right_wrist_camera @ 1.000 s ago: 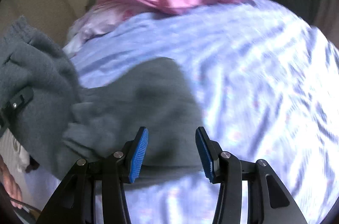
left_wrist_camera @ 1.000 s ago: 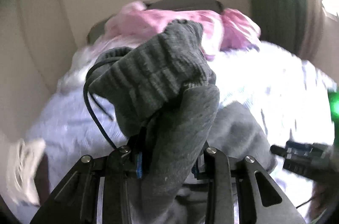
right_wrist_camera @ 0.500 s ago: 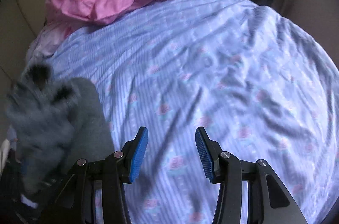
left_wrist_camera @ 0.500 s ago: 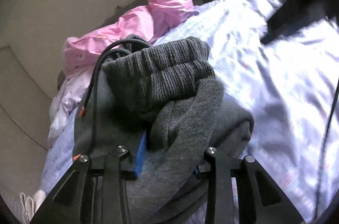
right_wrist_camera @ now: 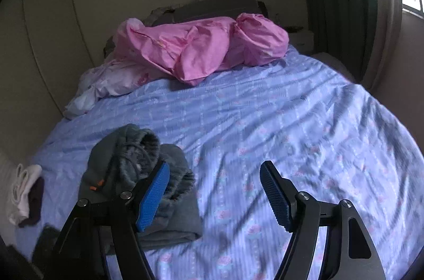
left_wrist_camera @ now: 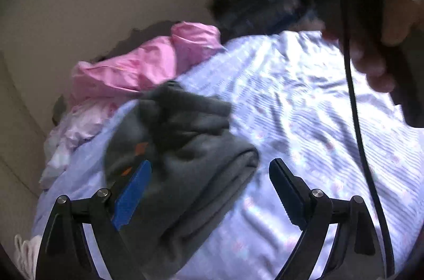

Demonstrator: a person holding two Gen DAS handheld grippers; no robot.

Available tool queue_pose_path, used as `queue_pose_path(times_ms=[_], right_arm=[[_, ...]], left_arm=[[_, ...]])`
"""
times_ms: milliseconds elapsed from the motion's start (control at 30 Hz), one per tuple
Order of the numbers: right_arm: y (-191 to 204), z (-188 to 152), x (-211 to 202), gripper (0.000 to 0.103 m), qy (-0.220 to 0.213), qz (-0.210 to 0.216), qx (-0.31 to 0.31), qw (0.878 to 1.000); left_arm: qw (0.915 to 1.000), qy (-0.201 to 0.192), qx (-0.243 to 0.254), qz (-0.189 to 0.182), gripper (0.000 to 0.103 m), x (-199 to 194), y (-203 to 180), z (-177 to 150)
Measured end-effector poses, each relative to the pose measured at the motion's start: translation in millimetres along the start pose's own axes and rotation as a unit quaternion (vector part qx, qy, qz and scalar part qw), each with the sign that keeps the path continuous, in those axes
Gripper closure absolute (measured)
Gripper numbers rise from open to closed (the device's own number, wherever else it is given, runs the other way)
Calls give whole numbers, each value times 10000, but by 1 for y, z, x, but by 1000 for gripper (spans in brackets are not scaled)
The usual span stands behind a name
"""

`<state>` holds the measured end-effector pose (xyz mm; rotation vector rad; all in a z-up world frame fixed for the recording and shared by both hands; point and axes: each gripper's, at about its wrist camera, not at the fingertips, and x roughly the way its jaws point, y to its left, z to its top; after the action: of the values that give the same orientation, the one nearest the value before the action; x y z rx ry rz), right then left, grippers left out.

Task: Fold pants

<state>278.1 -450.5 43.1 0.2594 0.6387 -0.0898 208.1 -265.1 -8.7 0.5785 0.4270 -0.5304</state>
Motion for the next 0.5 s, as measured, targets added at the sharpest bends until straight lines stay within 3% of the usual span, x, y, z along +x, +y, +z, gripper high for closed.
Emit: queue_pose_path(times_ms=[100,167,267,367,500], right_arm=[[6,0,11,31,189,454,152,9987],[17,0,22,31,354,682,192,9969],[37,1,37,31,447,708,132,9964],[54,7,53,31,509,670,58,9964],[65,16,78,31,694,746,270,9944]], left_arm=[[9970,-47,-742,201,11,-14,44,-3],[9866,21,-1613,249,12,-9,84,-10],[9609,214,-2760,-53,19,7,133,-29],[9493,281,-3129,-94,23,16,148,-38],[9526,415,-3012,-92,28,26,144,-45]])
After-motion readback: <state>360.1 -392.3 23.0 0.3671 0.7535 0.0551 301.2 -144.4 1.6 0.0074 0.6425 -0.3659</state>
